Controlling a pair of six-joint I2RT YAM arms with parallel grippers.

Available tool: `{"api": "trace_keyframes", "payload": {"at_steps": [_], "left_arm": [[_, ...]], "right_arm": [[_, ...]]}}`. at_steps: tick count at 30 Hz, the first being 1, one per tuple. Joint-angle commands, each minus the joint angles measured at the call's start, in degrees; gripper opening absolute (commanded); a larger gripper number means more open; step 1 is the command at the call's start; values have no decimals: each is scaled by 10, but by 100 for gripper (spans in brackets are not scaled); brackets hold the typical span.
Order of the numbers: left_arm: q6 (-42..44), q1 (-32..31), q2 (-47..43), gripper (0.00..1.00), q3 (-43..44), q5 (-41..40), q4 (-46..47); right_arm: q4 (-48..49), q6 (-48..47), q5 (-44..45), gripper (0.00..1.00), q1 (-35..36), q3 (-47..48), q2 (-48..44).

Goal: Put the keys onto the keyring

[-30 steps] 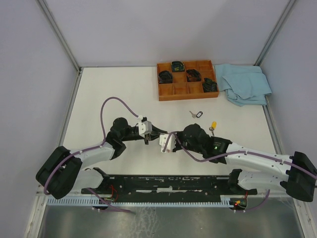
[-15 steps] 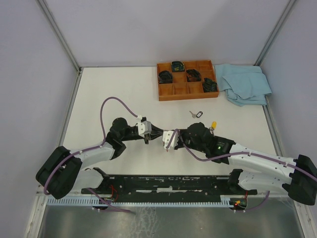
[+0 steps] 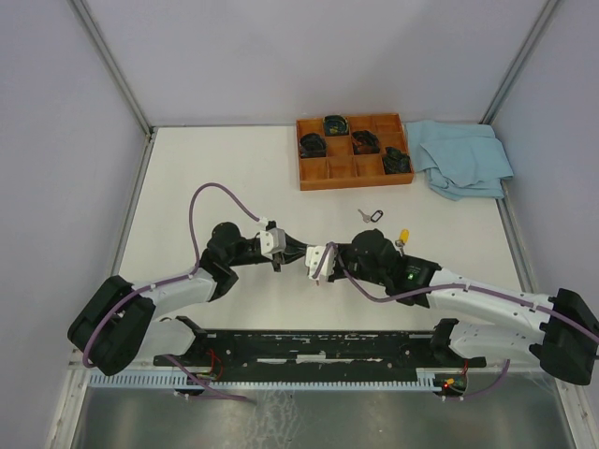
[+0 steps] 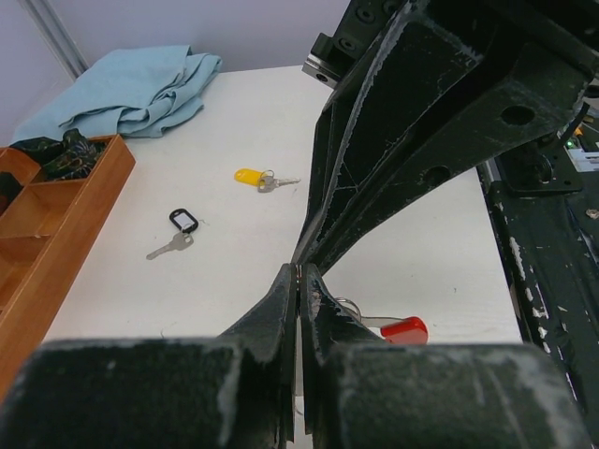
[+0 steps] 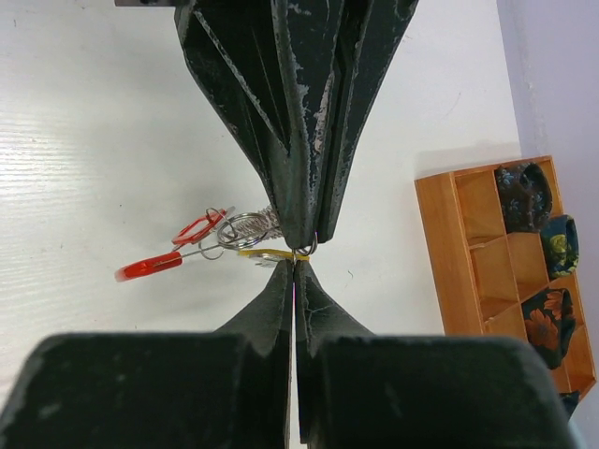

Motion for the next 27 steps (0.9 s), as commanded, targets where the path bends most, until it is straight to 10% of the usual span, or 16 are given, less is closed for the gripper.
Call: {"api": "trace_keyframes", "payload": {"at_steps": [1,27], "left_arm": [[-29,0,1,3,0,10,65],[64,-3,-29,29,27,-1,-80]], "right_arm": [[27,13,-12,1,-3,13,11],[-189,-75,-14,1,7,168,36]]}}
